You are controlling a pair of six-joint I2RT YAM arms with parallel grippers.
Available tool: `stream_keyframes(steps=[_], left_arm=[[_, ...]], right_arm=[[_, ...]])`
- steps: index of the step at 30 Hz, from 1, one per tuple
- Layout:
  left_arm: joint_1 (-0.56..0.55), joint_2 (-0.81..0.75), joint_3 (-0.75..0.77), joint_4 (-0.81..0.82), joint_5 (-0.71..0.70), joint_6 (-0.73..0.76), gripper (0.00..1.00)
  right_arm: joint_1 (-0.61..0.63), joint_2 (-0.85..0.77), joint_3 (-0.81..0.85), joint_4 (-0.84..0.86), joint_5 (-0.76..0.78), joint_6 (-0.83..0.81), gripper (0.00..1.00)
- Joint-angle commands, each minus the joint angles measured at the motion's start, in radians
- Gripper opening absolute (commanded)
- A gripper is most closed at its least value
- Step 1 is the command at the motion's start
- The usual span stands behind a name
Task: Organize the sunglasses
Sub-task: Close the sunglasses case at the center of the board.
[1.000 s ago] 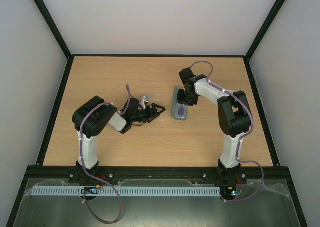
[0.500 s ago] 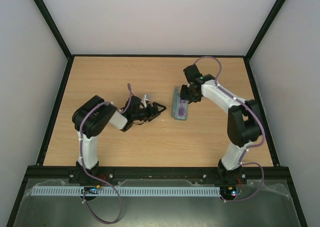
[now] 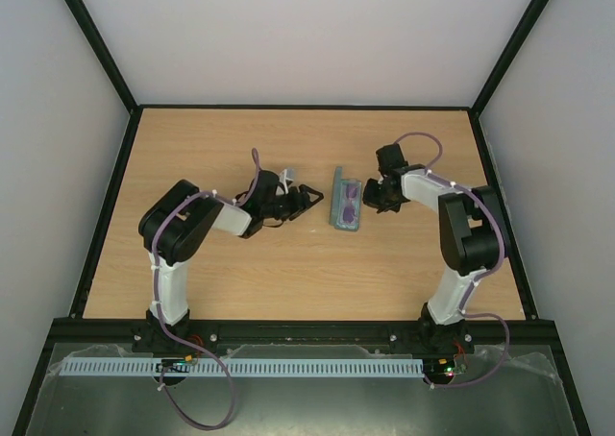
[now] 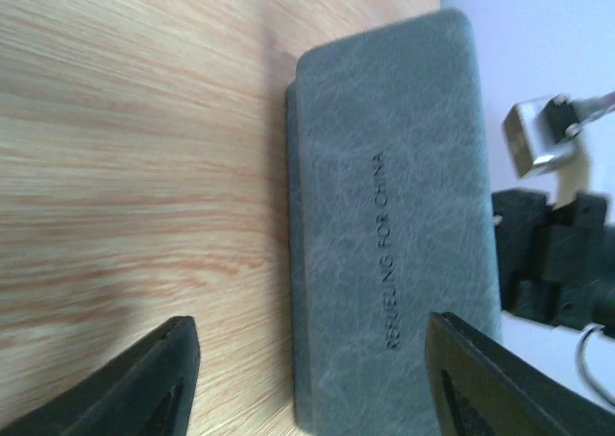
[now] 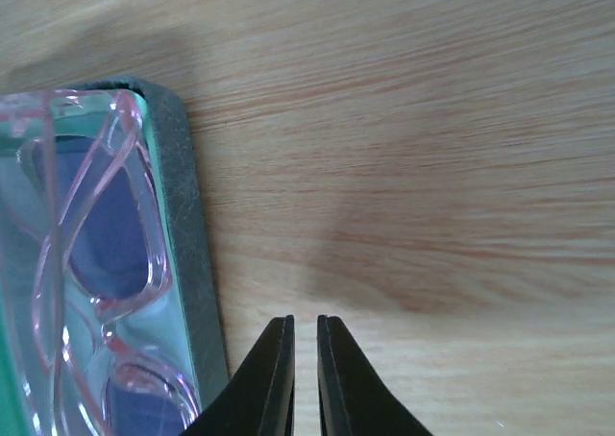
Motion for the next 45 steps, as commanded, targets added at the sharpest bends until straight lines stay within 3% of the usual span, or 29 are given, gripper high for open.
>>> stream_keyframes(steps=[1,4,10,22,45], left_arm=[[-0.013,0.009,0.051,-0.066,-0.032,0.038,0.62],[-0.032,0.019,0.085,-0.102,-0.042,0.051,0.51],[-0.076,0.065,0.171,-0.161,-0.06,0.061,0.39],[-0.132,0.089,0.296,-0.335,-0.134,0.136,0.38],[-0.185,0.2,0.442,-0.454,-0.149,0.172,0.38]], right_arm=[[-0.001,0.051,-0.027,0.098,-0.085,0.006,0.08],[-0.002,0.064,-0.039,0.122,-0.1,0.004,0.08],[-0.001,0.08,-0.045,0.145,-0.122,-0.001,0.08],[-0.001,0.101,-0.055,0.17,-0.138,-0.01,0.07],[-0.003,0.093,-0.062,0.183,-0.155,-0.006,0.07]])
